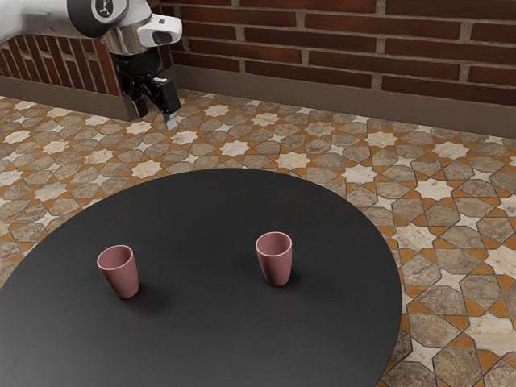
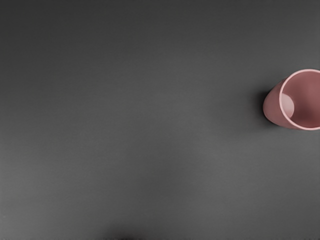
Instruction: Place the right cup onto the left cup
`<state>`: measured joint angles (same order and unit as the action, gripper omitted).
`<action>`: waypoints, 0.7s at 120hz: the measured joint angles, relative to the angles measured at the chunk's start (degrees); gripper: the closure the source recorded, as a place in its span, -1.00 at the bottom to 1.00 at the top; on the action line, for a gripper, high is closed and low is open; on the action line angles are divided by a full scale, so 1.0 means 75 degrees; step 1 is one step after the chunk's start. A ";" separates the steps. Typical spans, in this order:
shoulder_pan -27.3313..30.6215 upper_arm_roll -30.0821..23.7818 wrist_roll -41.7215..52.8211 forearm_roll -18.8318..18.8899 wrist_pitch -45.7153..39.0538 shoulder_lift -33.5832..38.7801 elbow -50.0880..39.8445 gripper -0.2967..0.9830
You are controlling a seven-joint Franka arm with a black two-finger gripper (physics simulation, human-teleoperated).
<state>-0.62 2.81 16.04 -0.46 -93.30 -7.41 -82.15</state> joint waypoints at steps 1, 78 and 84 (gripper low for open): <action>0.0000 0.0000 -0.0001 -0.0001 -0.0001 0.0000 0.0001 -0.54; -0.0237 -0.1302 -0.0194 -0.0161 -0.0254 -0.0539 -0.0171 -0.54; -0.0285 -0.1404 -0.0255 -0.0165 -0.0480 -0.0609 -0.0391 -0.54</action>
<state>-2.76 -7.72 14.13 -1.70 -96.91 -11.97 -85.08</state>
